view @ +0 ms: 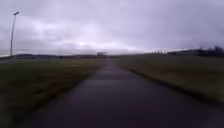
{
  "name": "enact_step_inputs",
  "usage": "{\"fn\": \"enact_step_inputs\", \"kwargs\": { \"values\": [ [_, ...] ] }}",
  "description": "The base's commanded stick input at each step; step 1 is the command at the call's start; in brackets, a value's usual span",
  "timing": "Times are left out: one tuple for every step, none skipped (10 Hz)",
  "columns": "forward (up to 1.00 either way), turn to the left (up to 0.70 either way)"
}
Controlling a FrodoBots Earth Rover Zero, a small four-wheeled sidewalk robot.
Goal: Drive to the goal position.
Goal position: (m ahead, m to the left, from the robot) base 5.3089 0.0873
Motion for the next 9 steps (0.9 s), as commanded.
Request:
{"fn": "enact_step_inputs", "kwargs": {
  "values": [
    [1.0,0.0],
    [1.0,0.0],
    [1.0,0.0],
    [1.0,0.0],
    [1.0,0.0],
    [1.0,0.0],
    [1.0,-0.01],
    [1.0,-0.03],
    [1.0,-0.23]
  ]
}}
